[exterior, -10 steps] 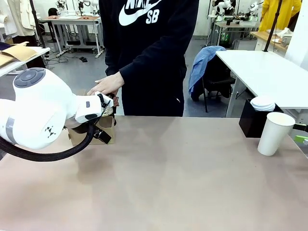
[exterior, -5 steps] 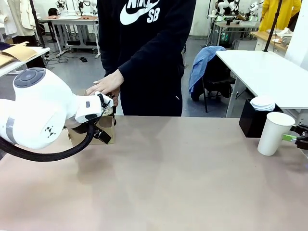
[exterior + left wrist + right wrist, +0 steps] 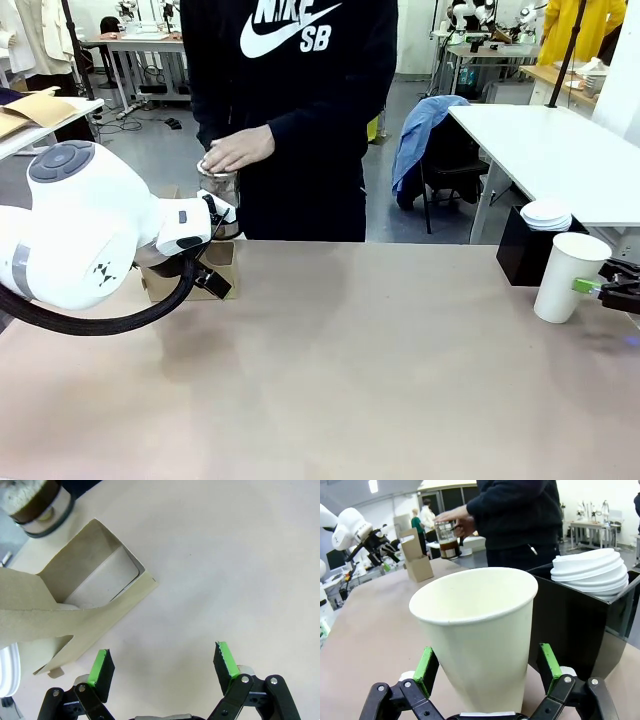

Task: Pour a drink into a cup and package it in a carrier.
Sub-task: Pick up the 600 ml Paper Cup and place it in the middle top area of the table.

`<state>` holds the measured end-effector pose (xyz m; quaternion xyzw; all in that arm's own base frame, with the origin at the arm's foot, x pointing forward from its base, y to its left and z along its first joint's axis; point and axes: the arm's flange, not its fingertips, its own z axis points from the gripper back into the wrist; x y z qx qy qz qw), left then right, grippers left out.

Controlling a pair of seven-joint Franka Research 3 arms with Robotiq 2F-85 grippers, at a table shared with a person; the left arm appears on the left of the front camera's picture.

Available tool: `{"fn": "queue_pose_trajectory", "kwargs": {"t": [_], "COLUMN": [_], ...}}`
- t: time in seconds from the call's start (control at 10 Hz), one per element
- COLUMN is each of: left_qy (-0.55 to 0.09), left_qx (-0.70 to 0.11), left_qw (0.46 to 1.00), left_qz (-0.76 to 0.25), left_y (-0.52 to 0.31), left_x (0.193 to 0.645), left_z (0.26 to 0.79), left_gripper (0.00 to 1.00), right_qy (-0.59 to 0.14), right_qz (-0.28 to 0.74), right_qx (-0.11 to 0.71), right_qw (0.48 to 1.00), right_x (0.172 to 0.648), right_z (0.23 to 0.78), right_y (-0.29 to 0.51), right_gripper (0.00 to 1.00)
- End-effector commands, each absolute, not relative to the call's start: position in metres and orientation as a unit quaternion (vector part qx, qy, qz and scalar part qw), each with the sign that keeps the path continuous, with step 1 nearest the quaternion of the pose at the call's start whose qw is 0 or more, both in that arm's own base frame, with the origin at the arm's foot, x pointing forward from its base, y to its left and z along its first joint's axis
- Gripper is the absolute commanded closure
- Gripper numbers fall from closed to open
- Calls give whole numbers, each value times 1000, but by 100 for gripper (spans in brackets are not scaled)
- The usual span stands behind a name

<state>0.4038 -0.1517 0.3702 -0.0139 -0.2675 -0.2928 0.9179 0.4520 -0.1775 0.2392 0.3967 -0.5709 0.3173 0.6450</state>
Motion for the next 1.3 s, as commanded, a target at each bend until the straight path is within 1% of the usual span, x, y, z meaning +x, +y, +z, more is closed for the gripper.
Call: {"fn": "queue_pose_trajectory", "kwargs": {"t": [0.0,0.4,0.5,0.6,0.7,0.8,1.1,1.2], "left_qy": [-267,-267,-267,-267,-267,-267,-267,-267], "left_qx": [-14,-14,-14,-14,-14,-14,-14,-14], "left_qw": [918,918,918,918,918,918,918,918], "left_qz": [-293,-293,-293,-293,-293,-293,-293,-293], "left_y": [-152,-152,-152,-152,-152,-152,-152,-152], "left_x": [404,404,404,404,404,404,404,404], "left_z": [370,370,370,370,370,370,370,370], "left_gripper": [0,0,0,0,0,0,0,0], "right_qy": [-583,-577,-582,-575,-560,-566,-566,-568], "right_qz": [325,336,347,342,334,337,334,312], "right_qx": [381,383,387,398,432,402,410,399], "right_qw": [640,638,625,628,624,636,632,648], "right_x": [468,483,482,482,478,479,477,467], "right_z": [233,228,227,226,226,228,226,235], "right_y": [-168,-151,-149,-150,-157,-151,-151,-144], "right_gripper": [0,0,0,20,20,20,20,20]}}
